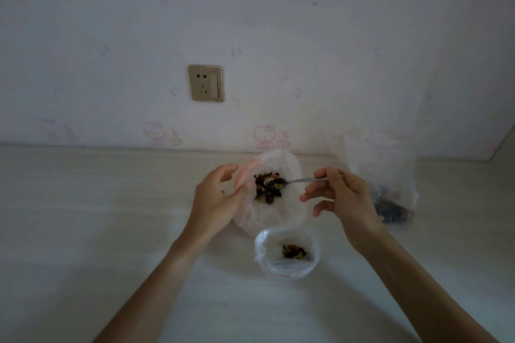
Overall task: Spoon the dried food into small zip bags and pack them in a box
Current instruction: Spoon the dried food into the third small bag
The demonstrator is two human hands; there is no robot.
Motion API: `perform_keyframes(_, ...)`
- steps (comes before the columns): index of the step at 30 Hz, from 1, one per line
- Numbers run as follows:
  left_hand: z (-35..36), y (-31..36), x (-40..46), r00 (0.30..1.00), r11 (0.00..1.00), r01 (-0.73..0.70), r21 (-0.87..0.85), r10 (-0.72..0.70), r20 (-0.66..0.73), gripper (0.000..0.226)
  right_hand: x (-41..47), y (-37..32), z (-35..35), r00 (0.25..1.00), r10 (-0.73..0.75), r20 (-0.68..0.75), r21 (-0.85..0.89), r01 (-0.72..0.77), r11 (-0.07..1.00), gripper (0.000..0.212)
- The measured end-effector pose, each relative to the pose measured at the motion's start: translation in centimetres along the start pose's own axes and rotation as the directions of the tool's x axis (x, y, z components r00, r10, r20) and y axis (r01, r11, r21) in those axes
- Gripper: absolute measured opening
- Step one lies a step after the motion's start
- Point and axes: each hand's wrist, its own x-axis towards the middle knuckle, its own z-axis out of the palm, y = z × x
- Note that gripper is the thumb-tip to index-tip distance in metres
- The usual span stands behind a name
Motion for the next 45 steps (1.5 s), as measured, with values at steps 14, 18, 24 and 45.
perform_keyframes(14,0.1,1.9,-8.8,0.967,0.97,-0.02,0.244,-0.043,0.25,0.026,-8.3,-2.1,-3.8,0.991,-0.008,0.137,0.003,0.007,1.0,0.037)
perform_keyframes(18,0.3,2.5,-8.6,0.965,0.982,0.0,0.189,-0.05,0.259,0.02,-9.1,-1.7,-3.7,0.951,-0.13,0.281,-0.222,0.196,0.955,0.034)
perform_keyframes(24,-0.1,2.6,-7.9,0.96,0.985,0.032,0.169,-0.077,0.268,0.017,-9.2,-2.5,-4.0,0.802,-0.247,0.544,-0.463,0.532,0.709,0.03)
perform_keyframes(45,-0.2,0.8,-1.0,0.987,0.971,0.098,0.216,-0.067,-0.148,0.036,0.8,0.8,0.4,0.984,0.154,-0.089,-0.043,-0.158,0.986,0.039)
